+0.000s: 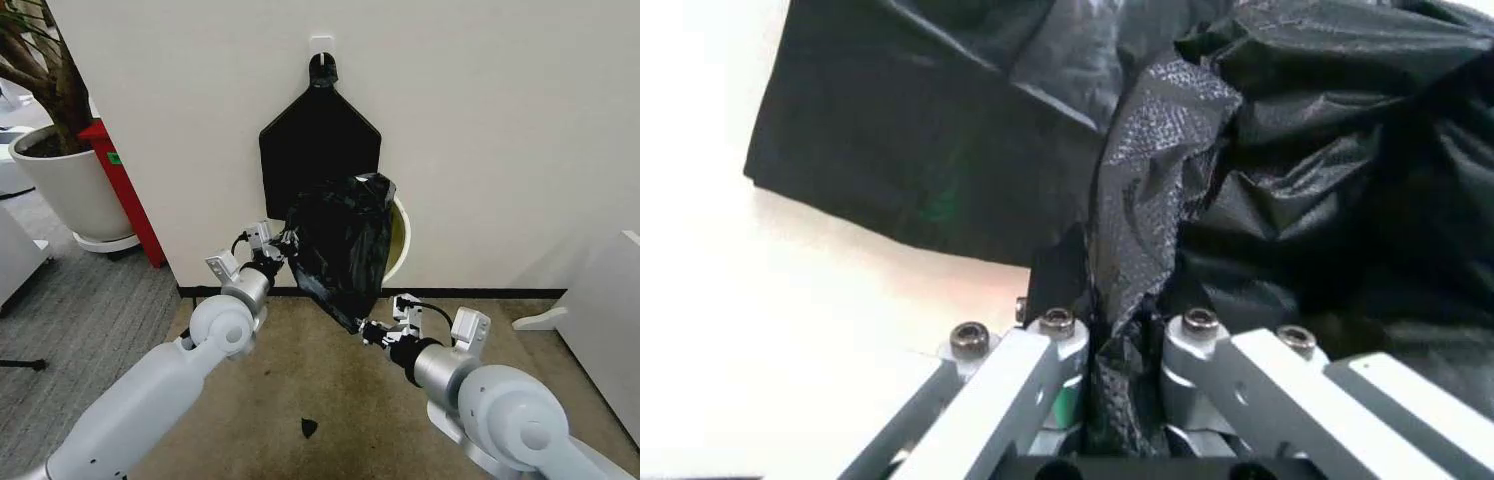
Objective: Place the garbage bag over the trash bin.
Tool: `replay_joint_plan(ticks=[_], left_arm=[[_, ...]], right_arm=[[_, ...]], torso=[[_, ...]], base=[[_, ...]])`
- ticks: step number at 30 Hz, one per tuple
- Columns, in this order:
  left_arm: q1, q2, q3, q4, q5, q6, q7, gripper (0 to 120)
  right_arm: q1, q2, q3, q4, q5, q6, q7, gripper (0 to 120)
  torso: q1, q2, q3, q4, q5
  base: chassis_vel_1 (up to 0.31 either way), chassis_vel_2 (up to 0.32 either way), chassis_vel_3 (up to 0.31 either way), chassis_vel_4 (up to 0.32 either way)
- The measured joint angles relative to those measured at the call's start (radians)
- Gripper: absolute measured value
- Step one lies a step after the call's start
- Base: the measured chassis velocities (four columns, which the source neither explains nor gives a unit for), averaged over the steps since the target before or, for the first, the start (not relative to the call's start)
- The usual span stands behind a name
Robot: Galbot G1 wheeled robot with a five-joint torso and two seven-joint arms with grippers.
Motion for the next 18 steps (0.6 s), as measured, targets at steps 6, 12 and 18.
replay_joint_plan(ticks=[6,12,18], left_arm=[[0.007,-0.001,-0.004,-0.004,-0.02,0.004,-0.003,4],[0.005,-0.003,-0.004,-0.005,-0.031,0.006,-0.004,4],[0.002,-0.007,-0.008,0.0,-0.041,0.006,-0.004,4]], right_arm=[[-0.03,-0.005,-0.017,-0.041,-0.174,-0.001,-0.072,0],[-0.043,-0.004,-0.047,-0.088,-0.404,0.025,-0.151,0],[-0.081,-0.002,-0.006,-0.05,-0.376,0.032,-0.166,16]], torso=[[0.0,0.0,0.0,-0.0001,0.0],[0.0,0.0,0.0,-0.0001,0.0001],[0.0,0.0,0.0,0.0,0.0]], base=[[0.0,0.0,0.0,0.0],[0.0,0.0,0.0,0.0],[0.0,0.0,0.0,0.0]])
